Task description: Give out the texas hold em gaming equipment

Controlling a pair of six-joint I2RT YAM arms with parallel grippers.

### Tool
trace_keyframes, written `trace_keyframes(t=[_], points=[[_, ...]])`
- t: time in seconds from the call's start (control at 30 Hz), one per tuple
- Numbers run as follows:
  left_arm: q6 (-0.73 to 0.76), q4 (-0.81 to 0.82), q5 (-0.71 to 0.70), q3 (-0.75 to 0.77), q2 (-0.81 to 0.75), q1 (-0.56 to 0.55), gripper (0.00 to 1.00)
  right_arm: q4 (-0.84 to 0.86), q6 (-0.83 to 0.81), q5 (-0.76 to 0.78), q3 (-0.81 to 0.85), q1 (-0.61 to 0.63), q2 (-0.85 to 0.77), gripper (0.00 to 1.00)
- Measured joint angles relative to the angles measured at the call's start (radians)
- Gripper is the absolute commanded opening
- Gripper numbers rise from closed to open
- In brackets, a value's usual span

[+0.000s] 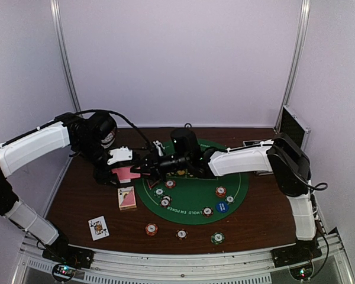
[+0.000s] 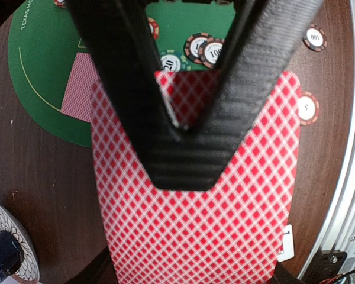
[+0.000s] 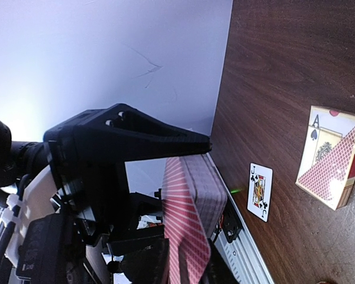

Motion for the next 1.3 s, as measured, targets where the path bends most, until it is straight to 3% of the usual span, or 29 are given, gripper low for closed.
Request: trace_keyframes(t=[0.4, 0.8, 1.07, 1.3], points=[[0.0, 0.0, -0.014, -0.006, 0.0, 0.0, 0.33, -0.014, 0.002, -0.023, -0.027, -0.005, -0.024, 0.0], [0.0, 0.001, -0.019, -0.016, -0.003, 0.0, 0.33, -0.043, -0.014, -0.038, -0.1, -0.069, -0.092, 0.0], [0.0, 0.001, -0.028, -0.023, -0.005, 0.0, 0.33, -0.082, -0.06, -0.054, -0.202, -0.233, -0.164, 0.0], [0.0, 0.001, -0.029, -0.023, -0.006, 0.0, 0.32, -0.318, -0.241, -0.048, -0.156, -0.44, -0.207, 0.0]])
